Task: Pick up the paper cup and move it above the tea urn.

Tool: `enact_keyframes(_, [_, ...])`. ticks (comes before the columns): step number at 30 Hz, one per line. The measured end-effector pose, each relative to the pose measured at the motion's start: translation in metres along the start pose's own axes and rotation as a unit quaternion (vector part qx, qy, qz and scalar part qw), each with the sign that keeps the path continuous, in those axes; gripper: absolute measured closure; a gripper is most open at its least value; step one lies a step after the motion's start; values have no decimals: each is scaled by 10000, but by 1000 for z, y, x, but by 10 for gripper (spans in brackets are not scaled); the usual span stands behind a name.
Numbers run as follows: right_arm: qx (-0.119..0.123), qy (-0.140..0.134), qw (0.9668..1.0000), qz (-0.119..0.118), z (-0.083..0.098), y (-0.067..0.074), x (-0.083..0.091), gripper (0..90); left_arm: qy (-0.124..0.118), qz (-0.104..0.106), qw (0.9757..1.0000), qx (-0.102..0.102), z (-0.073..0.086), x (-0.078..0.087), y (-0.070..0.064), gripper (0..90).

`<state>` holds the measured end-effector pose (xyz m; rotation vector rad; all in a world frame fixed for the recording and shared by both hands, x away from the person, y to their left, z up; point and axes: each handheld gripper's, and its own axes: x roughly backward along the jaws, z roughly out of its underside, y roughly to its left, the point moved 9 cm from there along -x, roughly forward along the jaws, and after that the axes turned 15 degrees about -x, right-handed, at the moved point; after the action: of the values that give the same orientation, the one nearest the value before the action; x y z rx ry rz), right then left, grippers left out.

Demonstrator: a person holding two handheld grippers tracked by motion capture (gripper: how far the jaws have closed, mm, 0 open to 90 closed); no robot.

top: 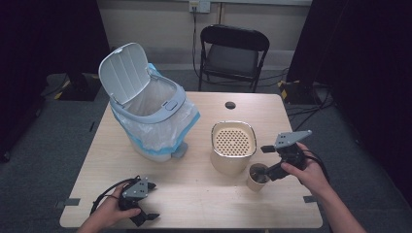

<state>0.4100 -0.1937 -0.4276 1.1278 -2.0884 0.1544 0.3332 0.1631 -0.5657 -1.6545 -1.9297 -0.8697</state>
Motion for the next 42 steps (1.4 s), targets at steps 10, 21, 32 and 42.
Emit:
enact_keyframes(10, [-68,-95,9999,44,12,-6,11,144,-1,0,10000,2,0,0,0,0])
enact_keyframes(21, [-159,-153,9997,44,28,-9,18,143,-6,2,10000,-13,0,0,0,0])
enact_keyframes(32, [-265,-198,9994,72,44,-14,21,143,-5,2,10000,-16,0,0,0,0])
enact_keyframes(42, [-375,-213,9991,46,59,-18,24,143,7,3,10000,-10,0,0,0,0])
